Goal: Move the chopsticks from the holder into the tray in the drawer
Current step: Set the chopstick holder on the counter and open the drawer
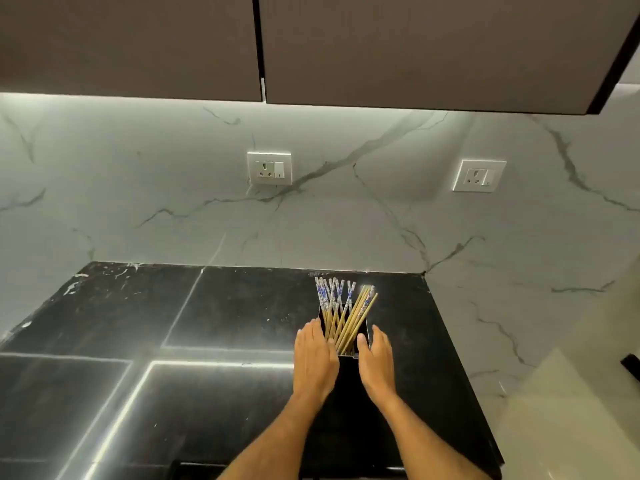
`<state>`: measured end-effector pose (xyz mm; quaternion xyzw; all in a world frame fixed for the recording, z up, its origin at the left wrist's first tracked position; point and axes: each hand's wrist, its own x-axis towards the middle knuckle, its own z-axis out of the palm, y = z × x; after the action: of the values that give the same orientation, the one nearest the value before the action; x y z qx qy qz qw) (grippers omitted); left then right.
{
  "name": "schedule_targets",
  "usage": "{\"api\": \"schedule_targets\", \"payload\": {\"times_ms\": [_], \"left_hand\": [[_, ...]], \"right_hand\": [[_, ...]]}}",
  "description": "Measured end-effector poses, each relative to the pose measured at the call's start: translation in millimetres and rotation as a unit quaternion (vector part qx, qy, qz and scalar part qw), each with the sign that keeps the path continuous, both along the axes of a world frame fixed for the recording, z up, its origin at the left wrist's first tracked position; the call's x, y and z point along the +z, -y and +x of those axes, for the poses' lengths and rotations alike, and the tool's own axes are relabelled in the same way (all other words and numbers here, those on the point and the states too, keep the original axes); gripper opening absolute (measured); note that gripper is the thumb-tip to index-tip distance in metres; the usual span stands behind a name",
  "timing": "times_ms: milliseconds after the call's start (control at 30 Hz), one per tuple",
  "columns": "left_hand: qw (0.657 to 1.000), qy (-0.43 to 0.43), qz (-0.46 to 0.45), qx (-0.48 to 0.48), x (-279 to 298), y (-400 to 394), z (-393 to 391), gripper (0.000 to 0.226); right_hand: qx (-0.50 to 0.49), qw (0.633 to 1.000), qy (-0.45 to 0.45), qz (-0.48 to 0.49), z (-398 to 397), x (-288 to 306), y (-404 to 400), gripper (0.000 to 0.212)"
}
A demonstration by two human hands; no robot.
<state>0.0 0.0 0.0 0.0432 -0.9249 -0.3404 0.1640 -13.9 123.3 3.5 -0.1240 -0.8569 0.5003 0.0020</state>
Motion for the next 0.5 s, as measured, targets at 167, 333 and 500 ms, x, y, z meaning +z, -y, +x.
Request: {"api": "schedule_targets", "payload": {"times_ms": [167,333,500], "left_hand": [[0.98,0.078,0.175,0.054,-16.0,2.8,-16.2,0.039],[0.961,0.082,0.262,0.022,-32.2,3.2,-31.3,0.03],[0.947,0.058,0.314,0.034,-30.4,-2.5,-33.2,0.031]], "right_hand": [[-0.017,0.995,0.011,-0.096,-13.9,-18.7,4.9,0.036],[-0.036,0.991,-0.011,-0.129,-15.8,-32.0,12.0,0.039],[-0.055,0.983,-0.052,-0.169,-12.4,-18.9,21.8,0.034]]}}
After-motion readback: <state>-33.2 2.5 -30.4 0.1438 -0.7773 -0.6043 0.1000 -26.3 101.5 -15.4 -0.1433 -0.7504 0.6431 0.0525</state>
